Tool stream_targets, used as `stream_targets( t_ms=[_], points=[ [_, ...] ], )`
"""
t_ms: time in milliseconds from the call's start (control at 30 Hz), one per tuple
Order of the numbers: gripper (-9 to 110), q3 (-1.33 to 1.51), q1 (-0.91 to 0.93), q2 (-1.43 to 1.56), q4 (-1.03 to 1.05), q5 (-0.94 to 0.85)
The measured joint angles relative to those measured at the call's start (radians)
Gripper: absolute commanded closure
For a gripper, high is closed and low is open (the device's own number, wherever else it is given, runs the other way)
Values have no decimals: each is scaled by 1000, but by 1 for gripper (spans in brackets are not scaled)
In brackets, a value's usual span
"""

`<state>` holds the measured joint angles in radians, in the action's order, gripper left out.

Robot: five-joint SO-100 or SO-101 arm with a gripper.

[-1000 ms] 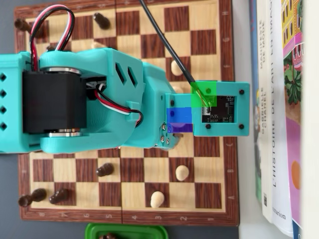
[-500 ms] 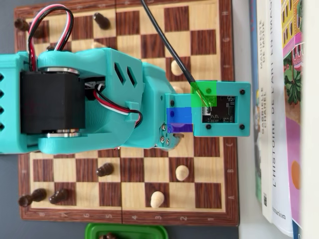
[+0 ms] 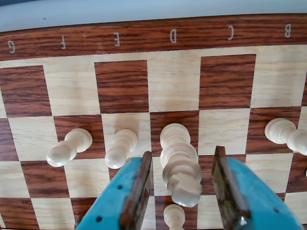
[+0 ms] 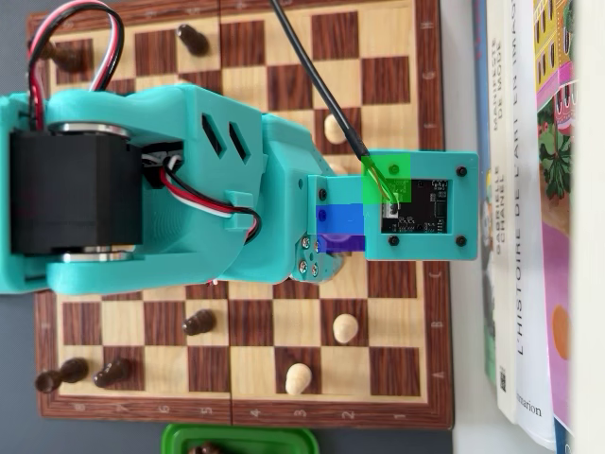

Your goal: Play chess

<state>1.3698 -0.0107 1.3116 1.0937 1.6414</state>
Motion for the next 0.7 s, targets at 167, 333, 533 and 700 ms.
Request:
stream_targets(
  t_ms=[167,333,533,700],
  points=[
    [84,0,3,0,0,0],
    [84,0,5,0,0,0],
    [84,0,5,0,0,0],
    [88,0,5,0,0,0]
  ],
)
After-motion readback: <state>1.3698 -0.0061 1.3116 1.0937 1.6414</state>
